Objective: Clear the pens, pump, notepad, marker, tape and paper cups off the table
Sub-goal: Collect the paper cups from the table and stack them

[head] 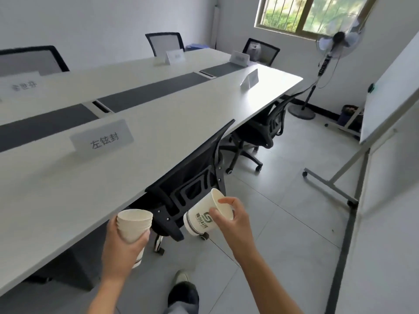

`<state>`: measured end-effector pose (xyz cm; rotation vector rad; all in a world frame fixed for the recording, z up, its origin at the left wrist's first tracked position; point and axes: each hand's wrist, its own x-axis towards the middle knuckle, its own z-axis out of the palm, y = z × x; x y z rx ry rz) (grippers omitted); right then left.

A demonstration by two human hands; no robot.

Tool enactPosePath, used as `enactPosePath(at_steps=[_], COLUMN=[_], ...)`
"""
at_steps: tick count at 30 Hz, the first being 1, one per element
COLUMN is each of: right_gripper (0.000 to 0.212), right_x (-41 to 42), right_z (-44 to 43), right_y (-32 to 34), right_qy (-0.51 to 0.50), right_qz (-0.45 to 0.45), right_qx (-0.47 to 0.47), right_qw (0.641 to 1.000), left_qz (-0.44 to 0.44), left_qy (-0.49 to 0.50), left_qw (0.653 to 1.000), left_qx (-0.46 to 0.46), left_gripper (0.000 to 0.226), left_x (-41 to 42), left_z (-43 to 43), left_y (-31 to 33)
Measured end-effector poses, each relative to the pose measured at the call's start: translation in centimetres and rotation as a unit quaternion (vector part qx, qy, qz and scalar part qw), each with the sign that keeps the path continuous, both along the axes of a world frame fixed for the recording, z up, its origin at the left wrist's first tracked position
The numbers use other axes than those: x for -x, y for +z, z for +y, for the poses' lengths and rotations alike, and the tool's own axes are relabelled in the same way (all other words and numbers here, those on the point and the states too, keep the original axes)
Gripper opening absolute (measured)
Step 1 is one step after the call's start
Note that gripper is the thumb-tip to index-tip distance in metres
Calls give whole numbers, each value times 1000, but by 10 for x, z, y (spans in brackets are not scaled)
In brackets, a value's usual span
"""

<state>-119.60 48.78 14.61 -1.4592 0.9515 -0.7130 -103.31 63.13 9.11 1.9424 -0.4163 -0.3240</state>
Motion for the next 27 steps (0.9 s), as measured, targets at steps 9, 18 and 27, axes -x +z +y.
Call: enactPosePath(at_steps=[9, 18, 27], right_gripper=[31, 54, 61], right_x=[-130, -239, -326], right_z=[-109, -166, -212], right_y=[45, 17, -23], right_qy=[60, 153, 287], right_qz=[1, 130, 274], right_qx=[122, 217, 307], right_qw=[991, 955, 865], left_qz=[-20, -19, -18], left_qy=[102, 143, 244], left_qw=[994, 989, 970], left_qx=[32, 13, -8], left_gripper=[80, 72, 79], left_x=[-114, -165, -168], left_z=[-91, -116, -117], left_y=[15, 14, 22])
